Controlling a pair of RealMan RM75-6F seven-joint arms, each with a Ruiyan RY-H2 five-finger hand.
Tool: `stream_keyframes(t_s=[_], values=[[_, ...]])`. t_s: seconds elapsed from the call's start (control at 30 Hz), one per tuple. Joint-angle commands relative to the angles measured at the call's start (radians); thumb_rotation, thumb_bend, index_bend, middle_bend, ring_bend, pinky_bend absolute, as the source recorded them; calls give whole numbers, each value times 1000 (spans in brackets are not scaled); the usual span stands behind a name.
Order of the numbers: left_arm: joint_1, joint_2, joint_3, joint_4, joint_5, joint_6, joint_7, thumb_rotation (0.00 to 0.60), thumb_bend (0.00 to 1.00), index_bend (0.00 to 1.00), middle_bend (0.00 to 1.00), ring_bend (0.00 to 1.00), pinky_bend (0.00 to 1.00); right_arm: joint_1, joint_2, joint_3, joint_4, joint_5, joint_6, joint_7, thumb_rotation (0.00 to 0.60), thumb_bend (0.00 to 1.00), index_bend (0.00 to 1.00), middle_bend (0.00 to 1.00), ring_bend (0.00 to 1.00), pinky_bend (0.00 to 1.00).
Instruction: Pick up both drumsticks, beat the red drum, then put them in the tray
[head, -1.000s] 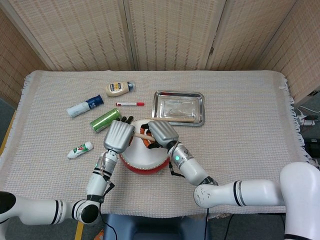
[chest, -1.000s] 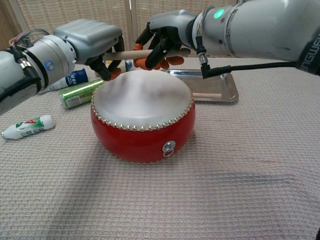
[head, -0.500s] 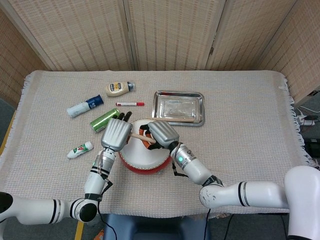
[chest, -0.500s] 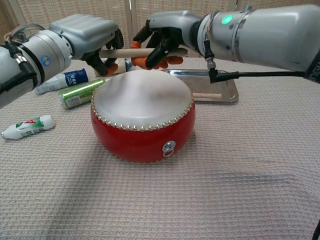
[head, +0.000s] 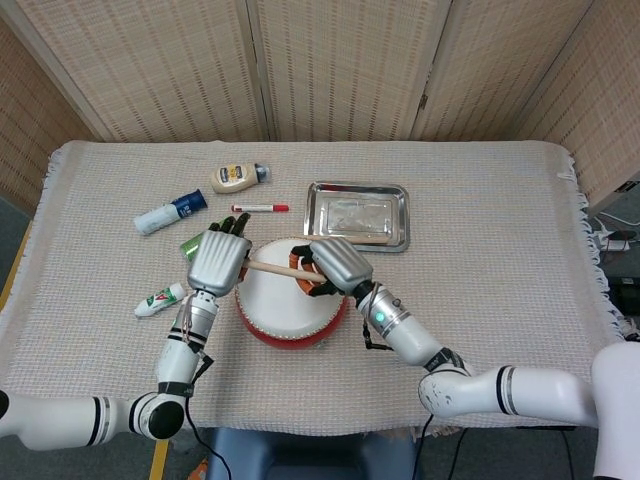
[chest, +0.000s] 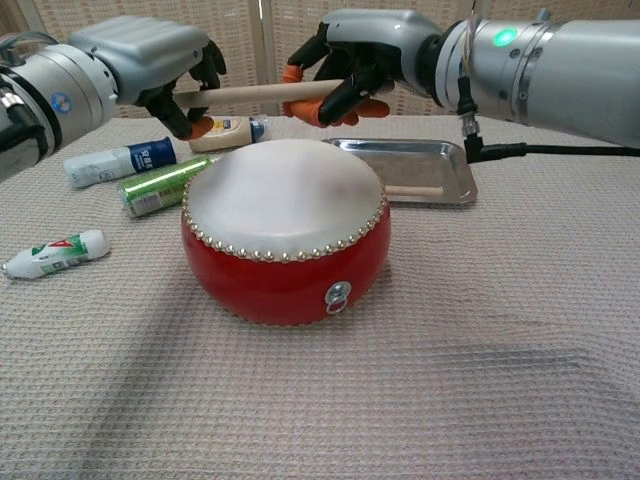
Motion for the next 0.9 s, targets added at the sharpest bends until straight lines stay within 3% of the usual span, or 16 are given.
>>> stream_keyframes(t_s=[0.03, 0.9], values=[[10, 15, -1, -1, -6, -1, -12, 600, 430, 0, 134, 199, 378, -14, 21, -7, 1, -25, -3, 3, 600, 1000, 932, 790, 755, 912], [54, 94, -20, 6, -42, -34, -127, 600, 430, 0, 112, 175, 355, -145, 245, 7, -71, -138, 15, 98, 600, 1000, 933, 790, 755, 912]])
